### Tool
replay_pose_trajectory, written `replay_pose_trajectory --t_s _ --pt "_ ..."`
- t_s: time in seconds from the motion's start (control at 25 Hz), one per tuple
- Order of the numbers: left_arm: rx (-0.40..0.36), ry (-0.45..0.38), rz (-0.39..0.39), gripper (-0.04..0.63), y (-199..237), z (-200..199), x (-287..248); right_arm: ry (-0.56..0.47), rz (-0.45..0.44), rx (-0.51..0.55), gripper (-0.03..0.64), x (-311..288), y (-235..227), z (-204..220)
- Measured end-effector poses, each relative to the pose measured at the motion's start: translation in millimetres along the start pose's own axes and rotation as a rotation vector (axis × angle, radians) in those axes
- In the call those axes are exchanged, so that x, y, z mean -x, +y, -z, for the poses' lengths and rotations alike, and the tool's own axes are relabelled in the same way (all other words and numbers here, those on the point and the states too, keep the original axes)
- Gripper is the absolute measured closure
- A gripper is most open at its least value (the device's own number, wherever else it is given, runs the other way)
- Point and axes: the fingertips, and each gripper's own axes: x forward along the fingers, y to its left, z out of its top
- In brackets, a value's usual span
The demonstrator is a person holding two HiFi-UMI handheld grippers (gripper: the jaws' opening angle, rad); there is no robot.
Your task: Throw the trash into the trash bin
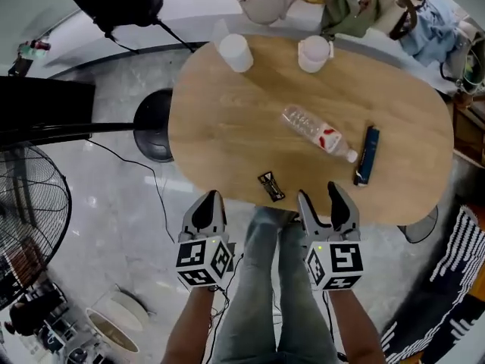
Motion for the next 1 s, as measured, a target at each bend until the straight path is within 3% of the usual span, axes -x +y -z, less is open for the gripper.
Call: replay_pose_trajectory --t_s 0.4,0.84,1.0 --pt "0.049 0.075 -0.034 0.577 36 74 -30 0.150 -0.132 0.107 0.353 -65 39 90" --pt "0.052 0.120 -0.033 0.577 57 112 -41 0.246 -0.160 0.137 0.373 -93 54 148" --pt "0.045 0.128 -0.026 0.577 61 116 -42 0.282 -0.144 0.154 0.411 -96 57 157"
